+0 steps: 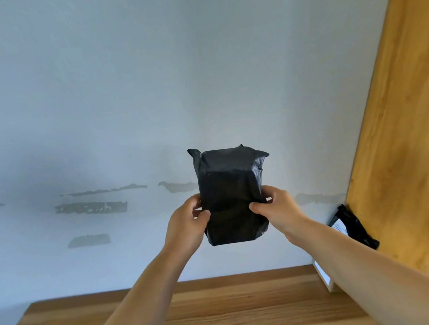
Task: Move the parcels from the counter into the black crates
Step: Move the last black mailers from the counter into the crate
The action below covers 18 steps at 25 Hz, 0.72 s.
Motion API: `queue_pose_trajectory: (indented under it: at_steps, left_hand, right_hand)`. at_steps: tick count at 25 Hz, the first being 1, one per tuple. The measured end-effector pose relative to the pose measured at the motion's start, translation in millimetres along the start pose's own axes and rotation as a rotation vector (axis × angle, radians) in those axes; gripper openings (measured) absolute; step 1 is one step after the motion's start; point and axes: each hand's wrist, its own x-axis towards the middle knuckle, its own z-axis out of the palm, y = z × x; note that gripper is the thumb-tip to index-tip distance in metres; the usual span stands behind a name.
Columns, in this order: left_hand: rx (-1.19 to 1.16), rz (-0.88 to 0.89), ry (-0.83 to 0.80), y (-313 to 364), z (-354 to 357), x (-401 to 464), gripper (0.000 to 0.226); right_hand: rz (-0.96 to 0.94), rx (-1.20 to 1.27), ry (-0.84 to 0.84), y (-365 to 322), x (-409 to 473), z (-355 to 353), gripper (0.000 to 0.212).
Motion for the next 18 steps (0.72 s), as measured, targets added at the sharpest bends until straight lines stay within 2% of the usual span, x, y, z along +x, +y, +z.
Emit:
queue_pose_trajectory:
  at_steps: [4,6,9,12,14,18]
  left_hand:
    - [-0.087,0.022,0.019,2.1,1.2,0.1,0.039]
    - [-0.279,-0.033,0.045,6.1,0.3,1.1,0.039]
    - [-0.584,-0.126,0.038,14.0,-4.4,4.4,0.029]
    - [-0.643,-0.132,0.011,16.6,-7.5,7.0,0.028]
    - [-0.65,-0.119,-0.004,17.8,-5.2,7.6,0.03]
    - [-0.69,-0.138,0.034,22.1,0.1,7.7,0.018]
  right_hand:
    - [0.036,0.07,-0.027,2.3,-1.5,-0.9,0.019]
    - [0.049,0.161,-0.064,3.0,-3.0,-3.1,0.027]
    - [0.108,0.478,-0.16,4.4,-5.1,-9.2,0.043]
    - [0.196,0.72,-0.168,6.5,-4.1,-16.2,0.033]
    - [0.189,0.709,-0.162,6.1,-4.2,-18.9,0.028]
    - [0.193,0.763,-0.149,5.3,-4.3,-20.9,0.024]
